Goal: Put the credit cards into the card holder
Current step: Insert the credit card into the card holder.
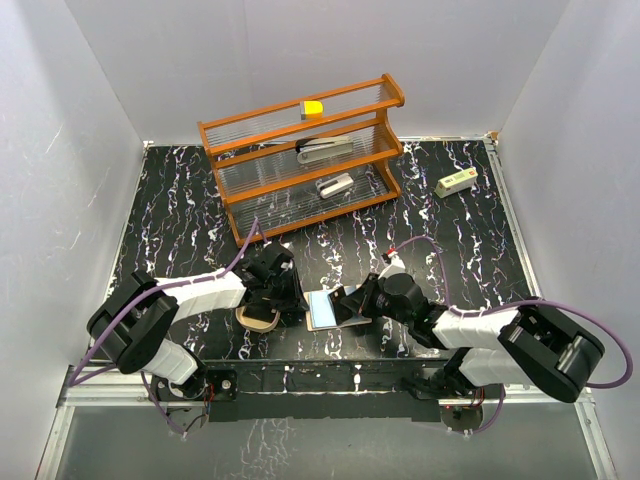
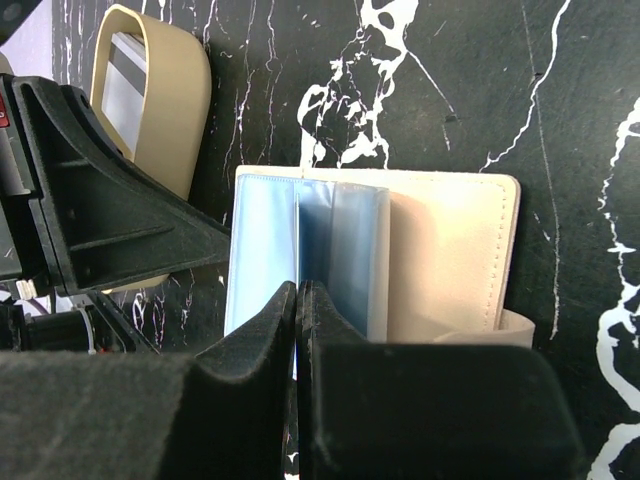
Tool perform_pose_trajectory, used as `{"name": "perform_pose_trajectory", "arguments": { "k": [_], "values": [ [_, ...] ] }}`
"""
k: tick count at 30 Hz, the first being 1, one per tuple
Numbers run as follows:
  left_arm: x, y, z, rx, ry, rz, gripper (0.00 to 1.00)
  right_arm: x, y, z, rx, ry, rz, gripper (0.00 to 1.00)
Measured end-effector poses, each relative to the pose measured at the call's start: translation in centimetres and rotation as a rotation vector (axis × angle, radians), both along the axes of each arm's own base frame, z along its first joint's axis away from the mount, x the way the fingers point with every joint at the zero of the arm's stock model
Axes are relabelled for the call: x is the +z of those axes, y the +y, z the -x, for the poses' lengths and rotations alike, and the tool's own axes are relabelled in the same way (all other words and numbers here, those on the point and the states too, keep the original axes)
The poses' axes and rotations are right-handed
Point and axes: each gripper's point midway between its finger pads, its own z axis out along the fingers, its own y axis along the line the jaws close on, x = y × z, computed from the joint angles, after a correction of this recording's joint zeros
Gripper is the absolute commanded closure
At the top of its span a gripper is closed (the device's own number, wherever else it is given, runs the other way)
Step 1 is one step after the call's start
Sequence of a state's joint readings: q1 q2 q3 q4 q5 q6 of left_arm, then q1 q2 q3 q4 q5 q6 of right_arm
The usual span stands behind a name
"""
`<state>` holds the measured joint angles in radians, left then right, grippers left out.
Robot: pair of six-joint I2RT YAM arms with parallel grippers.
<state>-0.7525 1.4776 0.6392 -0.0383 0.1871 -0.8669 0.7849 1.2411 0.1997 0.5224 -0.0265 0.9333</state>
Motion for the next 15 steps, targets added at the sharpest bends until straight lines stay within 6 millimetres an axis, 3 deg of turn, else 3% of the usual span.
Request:
{"name": "perform_pose_trajectory", "arguments": {
  "k": [15],
  "values": [
    [-0.04, -0.09, 0.06, 0.002, 0.000, 0.004, 0.89, -0.21, 0.31, -0.44, -0.005, -0.009, -0.009, 1.00]
  ]
}}
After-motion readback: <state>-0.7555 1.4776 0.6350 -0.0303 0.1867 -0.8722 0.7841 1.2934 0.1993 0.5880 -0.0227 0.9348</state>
